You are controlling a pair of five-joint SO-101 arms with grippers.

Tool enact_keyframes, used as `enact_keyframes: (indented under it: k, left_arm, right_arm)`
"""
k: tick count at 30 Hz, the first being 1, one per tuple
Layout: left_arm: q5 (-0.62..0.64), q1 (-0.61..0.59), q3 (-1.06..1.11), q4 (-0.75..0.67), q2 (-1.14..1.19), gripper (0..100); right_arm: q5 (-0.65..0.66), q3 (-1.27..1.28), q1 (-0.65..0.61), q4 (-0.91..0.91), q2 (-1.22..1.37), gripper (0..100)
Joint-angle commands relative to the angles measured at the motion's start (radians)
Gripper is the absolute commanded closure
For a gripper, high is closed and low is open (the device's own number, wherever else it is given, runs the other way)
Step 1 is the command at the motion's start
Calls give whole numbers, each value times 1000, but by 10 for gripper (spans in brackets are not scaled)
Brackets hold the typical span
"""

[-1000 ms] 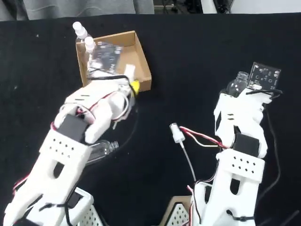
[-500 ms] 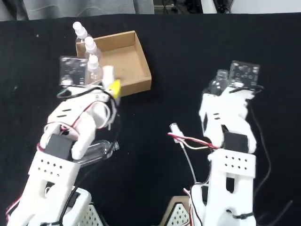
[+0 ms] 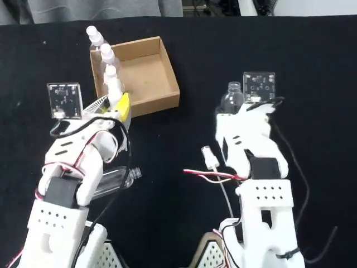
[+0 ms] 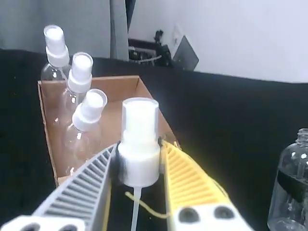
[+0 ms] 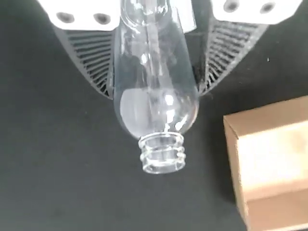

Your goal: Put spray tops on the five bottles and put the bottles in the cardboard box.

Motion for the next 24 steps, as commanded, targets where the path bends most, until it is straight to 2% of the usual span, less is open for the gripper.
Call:
enact_keyframes:
  k: [1,7,18,24]
  left_arm:
    - [28,-19,-2,-17,-66,970]
    - [37,-84,5,-17,-129,970]
    - [38,-50,-5,-18,-141,970]
    - [40,-61,-64,17,-141,970]
  right_arm:
    - [3,-8,-57,20,-28,885]
    - [3,-4,-130,23,-28,885]
    - [3,-5,-241,51,-28,885]
    - [3,-10,-252,64,-28,885]
